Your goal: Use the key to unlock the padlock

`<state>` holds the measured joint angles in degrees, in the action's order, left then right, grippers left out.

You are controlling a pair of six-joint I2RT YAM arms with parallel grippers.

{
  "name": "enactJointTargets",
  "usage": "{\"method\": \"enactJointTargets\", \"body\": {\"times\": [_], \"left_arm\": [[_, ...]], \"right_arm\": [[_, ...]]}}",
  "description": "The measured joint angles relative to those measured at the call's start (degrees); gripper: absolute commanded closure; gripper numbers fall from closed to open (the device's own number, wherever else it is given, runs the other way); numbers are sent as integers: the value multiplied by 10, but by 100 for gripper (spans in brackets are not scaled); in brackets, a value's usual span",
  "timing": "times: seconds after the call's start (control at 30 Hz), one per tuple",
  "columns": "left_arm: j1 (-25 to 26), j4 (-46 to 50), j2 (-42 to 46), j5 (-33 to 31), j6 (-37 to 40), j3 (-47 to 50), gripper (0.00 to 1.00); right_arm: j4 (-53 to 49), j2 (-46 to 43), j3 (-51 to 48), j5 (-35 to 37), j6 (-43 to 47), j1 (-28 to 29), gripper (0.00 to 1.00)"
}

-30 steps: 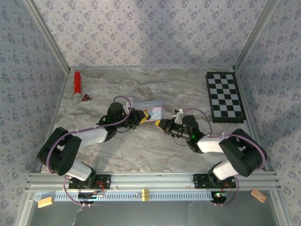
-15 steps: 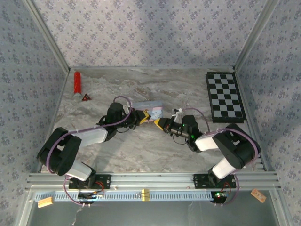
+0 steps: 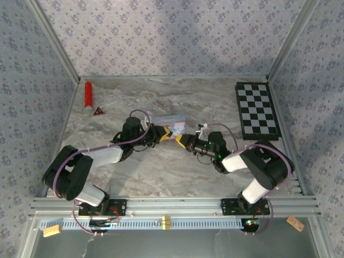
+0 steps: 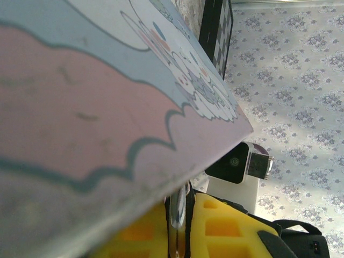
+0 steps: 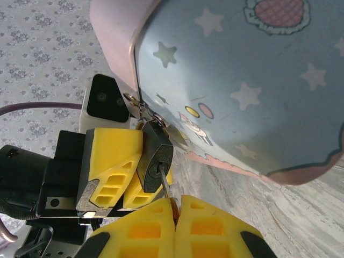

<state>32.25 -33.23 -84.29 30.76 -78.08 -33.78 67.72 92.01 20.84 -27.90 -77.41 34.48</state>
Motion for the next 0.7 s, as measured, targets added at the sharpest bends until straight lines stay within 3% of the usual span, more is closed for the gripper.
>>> {"method": "enactJointTargets", "body": {"times": [0.7], "left_arm": [[-4,-9,2,3,0,2,100]], "right_arm": [[30,20,7,0,-17,5,100]]}}
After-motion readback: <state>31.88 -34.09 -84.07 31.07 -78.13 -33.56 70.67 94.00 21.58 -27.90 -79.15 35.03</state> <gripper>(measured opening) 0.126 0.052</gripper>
